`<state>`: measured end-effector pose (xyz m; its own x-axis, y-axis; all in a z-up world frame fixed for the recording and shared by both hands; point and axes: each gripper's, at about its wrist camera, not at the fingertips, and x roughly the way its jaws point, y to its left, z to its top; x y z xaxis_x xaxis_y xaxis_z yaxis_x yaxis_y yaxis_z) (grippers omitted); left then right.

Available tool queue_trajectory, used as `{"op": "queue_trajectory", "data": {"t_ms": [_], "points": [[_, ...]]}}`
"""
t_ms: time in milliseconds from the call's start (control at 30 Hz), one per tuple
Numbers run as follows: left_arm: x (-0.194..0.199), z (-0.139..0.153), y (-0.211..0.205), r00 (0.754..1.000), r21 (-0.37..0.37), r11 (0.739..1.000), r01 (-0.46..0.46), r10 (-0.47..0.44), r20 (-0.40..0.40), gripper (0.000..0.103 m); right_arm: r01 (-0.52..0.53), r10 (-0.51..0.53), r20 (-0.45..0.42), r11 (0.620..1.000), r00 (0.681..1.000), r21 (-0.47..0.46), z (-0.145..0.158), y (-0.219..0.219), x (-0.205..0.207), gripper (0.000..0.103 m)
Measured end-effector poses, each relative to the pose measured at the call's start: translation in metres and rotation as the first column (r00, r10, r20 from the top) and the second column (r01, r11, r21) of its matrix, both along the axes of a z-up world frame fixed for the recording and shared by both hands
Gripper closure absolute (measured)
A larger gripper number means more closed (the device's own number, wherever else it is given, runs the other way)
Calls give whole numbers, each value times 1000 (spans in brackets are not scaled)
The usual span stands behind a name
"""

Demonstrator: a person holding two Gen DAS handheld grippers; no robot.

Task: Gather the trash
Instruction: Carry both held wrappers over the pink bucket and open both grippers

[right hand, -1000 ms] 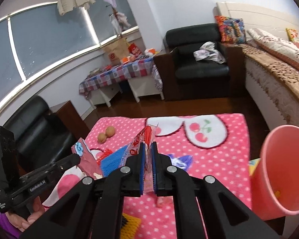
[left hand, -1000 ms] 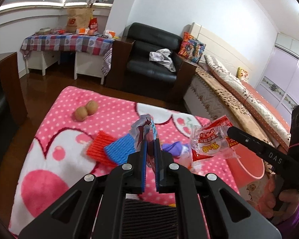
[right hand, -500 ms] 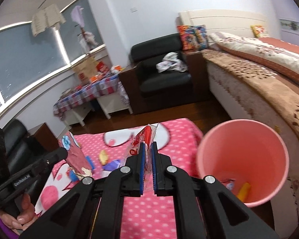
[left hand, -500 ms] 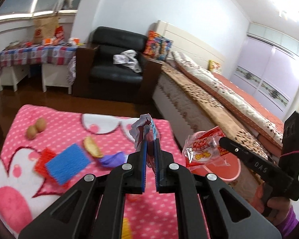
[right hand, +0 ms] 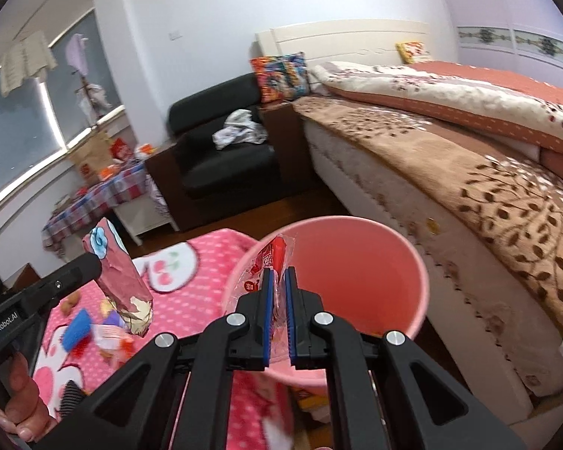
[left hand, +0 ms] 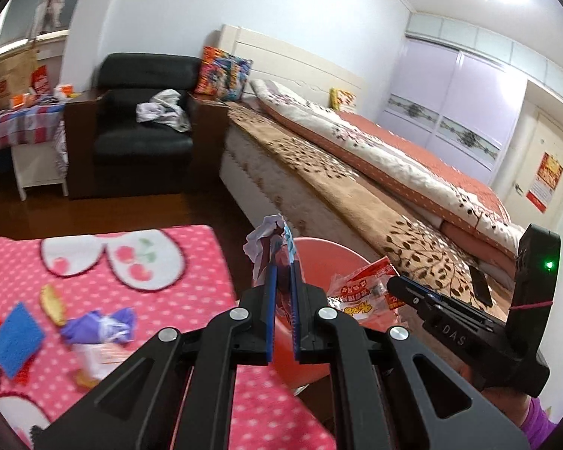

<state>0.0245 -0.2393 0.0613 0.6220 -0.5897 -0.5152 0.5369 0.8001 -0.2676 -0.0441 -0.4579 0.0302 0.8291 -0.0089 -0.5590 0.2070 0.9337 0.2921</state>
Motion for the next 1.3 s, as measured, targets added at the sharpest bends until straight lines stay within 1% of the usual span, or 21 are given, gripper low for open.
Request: {"op": "queue_trajectory", "data": {"t_ms": [100,233,433,533,600,633,700,733,767,867,967,1033,1167,1200,1300], "points": [[1,-7,-18,1000,15,1000,26,-26,-6,97,26,-26,-16,1000,1000,3,-10,-16,-3,97],[6,-21,-41,998,42,998,51,-50,-26,97,42,-41,-33,999,999,11,-20,-26,-2,97],[12,-36,-60,997,76,995,63,-60,-47,97,50,-49,-58,999,997,0,-33,-37,4,97],[15,-42,-66,997,81,995,62,-58,-53,97,51,-50,-68,999,996,1,-38,-40,6,96],[17,-45,-70,997,101,993,60,-54,-58,96,50,-50,-74,999,996,0,-41,-41,8,96],[17,-45,-72,997,105,993,61,-54,-63,95,50,-50,-76,999,996,-1,-41,-42,8,96],[19,-48,-74,995,107,992,69,-60,-82,87,51,-51,-80,999,995,-1,-43,-42,9,95],[21,-50,-74,993,105,992,73,-63,-96,75,52,-52,-82,999,995,1,-44,-42,9,95],[22,-50,-74,993,100,992,74,-64,-102,67,52,-52,-84,999,995,2,-45,-43,10,94],[22,-51,-73,991,90,993,73,-62,-115,63,52,-52,-89,999,995,4,-47,-43,11,93],[23,-52,-71,989,83,994,72,-60,-132,61,52,-52,-88,999,995,2,-46,-43,11,92],[22,-51,-70,989,80,994,73,-62,-136,61,55,-54,-89,999,995,-1,-46,-43,12,89],[19,-48,-67,989,73,995,73,-63,-131,61,50,-50,-82,999,995,-5,-43,-41,12,71],[18,-47,-66,989,69,995,72,-62,-131,61,49,-50,-76,999,996,-12,-41,-39,12,69],[16,-44,-59,990,45,997,64,-58,-131,61,41,-43,-65,999,997,-21,-37,-34,10,66]]}}
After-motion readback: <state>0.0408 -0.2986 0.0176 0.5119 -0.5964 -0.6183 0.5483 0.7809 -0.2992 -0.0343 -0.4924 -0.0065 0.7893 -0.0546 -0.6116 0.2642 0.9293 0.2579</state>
